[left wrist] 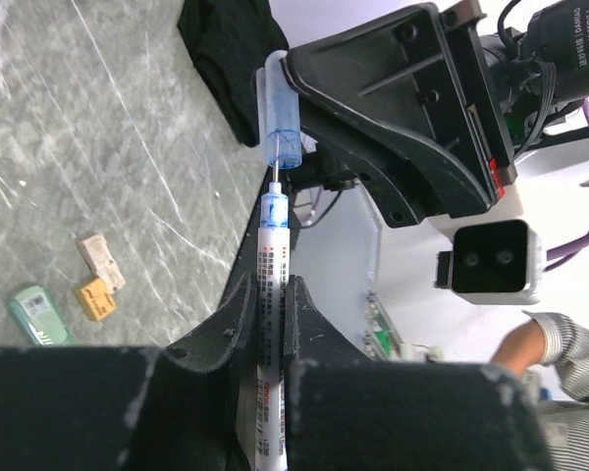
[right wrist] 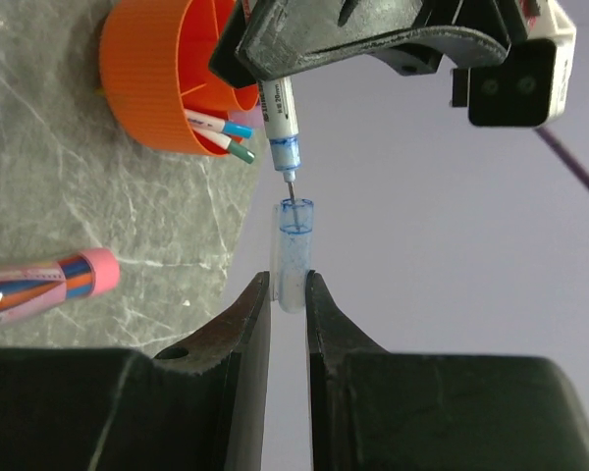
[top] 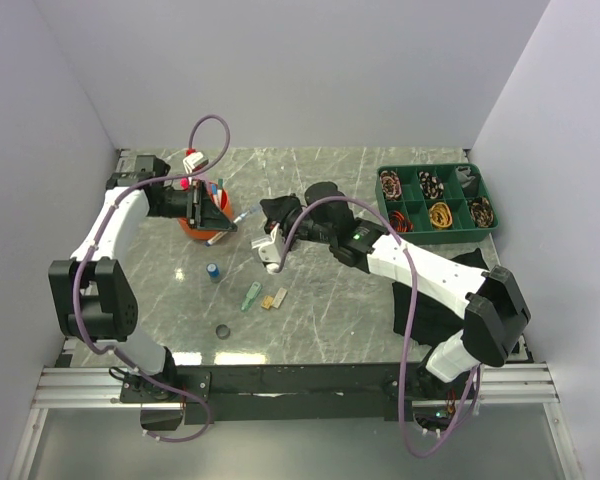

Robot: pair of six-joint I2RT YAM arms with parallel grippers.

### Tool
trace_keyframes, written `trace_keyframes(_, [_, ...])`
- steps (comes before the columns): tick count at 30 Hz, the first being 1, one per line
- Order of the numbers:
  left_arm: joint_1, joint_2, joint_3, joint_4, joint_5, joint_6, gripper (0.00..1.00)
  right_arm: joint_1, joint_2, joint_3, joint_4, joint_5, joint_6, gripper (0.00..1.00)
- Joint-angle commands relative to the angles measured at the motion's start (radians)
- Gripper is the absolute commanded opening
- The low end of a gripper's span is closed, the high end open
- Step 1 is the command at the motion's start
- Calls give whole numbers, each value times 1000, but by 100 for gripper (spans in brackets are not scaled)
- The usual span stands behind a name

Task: Sort the stationery into containers
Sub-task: Close the pen cap on the pen.

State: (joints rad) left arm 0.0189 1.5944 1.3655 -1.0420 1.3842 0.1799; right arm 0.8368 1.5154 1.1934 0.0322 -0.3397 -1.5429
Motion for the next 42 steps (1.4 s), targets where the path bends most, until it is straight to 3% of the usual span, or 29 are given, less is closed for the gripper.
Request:
trace_keyframes(1, [-14, 29, 63, -35, 29, 43, 1, -8, -8, 67, -25, -90, -109, 0])
trace_keyframes(10, [-37, 27, 61, -21, 50, 26, 1, -33, 34, 162, -279, -229, -351, 0])
trace_keyframes(15, [-51, 24, 60, -1, 55, 0, 1, -28, 72, 219, -391, -233, -447, 0])
trace_keyframes(25, [-62, 22, 66, 31, 49, -14, 1, 18, 121, 302, -403, -197, -342, 0])
trace_keyframes(30, [-63, 42, 106, 74, 4, -51, 1, 51, 154, 371, -471, -164, -240, 0])
trace_keyframes(42, [-85, 52, 127, 175, -82, -137, 1, 102, 181, 447, -439, -116, -63, 0])
